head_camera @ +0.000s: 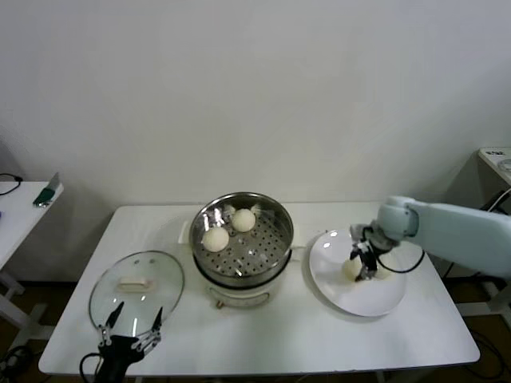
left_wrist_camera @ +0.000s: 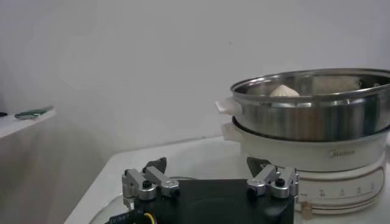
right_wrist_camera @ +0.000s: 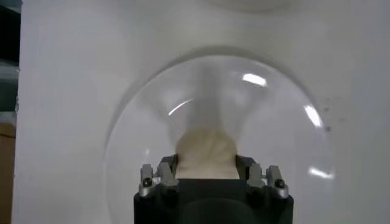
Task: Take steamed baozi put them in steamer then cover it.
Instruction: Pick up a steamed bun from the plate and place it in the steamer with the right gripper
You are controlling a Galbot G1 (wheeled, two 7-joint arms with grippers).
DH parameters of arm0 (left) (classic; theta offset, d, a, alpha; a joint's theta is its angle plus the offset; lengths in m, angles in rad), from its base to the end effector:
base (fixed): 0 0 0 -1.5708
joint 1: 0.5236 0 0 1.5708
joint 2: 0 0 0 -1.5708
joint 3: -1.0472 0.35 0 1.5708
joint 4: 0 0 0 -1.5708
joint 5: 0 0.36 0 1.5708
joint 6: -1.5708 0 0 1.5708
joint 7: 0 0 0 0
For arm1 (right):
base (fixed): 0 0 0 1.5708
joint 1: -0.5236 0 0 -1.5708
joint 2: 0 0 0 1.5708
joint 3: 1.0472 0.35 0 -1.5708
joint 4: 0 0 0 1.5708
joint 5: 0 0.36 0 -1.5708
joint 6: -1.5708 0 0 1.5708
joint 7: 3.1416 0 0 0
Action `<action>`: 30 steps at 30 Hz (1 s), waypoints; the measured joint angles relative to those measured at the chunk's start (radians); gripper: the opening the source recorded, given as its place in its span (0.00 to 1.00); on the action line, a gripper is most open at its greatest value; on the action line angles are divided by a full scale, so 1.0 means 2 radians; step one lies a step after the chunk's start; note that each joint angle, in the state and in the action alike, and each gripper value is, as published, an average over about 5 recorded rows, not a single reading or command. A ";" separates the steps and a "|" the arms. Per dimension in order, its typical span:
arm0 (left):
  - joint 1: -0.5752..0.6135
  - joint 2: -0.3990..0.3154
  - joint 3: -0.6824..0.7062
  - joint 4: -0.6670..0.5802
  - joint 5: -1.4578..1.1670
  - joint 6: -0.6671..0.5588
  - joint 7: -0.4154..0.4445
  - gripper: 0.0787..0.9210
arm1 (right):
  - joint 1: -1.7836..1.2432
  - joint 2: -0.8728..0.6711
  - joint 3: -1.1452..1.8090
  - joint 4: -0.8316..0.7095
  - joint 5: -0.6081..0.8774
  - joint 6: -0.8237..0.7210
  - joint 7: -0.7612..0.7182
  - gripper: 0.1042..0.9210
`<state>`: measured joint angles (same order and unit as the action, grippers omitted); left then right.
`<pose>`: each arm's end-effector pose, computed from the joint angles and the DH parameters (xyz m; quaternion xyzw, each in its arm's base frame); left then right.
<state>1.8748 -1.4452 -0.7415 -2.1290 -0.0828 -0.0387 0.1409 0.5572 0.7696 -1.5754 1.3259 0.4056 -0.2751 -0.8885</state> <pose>0.0914 0.0854 -0.3209 -0.0225 -0.9912 -0.0698 0.1106 0.5266 -0.1041 -0.1584 0.5123 -0.5283 0.5394 0.4093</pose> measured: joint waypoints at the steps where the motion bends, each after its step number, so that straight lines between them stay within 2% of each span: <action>1: 0.000 0.000 0.001 0.000 0.001 0.000 0.000 0.88 | 0.018 0.006 -0.006 -0.001 0.001 0.014 -0.008 0.66; 8: -0.001 -0.003 0.003 -0.001 0.005 0.000 0.000 0.88 | 0.137 0.068 -0.015 0.006 0.009 0.127 -0.058 0.66; 15: 0.002 -0.004 0.001 -0.003 0.005 -0.004 -0.001 0.88 | 0.197 0.144 0.009 0.050 -0.006 0.212 -0.080 0.66; 22: 0.007 -0.006 -0.003 -0.010 0.006 -0.005 -0.001 0.88 | 0.189 0.217 0.017 0.071 -0.053 0.262 -0.080 0.66; 30: 0.012 -0.007 -0.007 -0.014 0.006 -0.007 -0.002 0.88 | 0.143 0.276 0.013 0.062 -0.114 0.293 -0.070 0.65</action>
<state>1.8993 -1.4601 -0.7554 -2.1574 -0.0705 -0.0522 0.1374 0.8428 1.3212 -1.5504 1.4492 0.1777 0.3099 -1.0287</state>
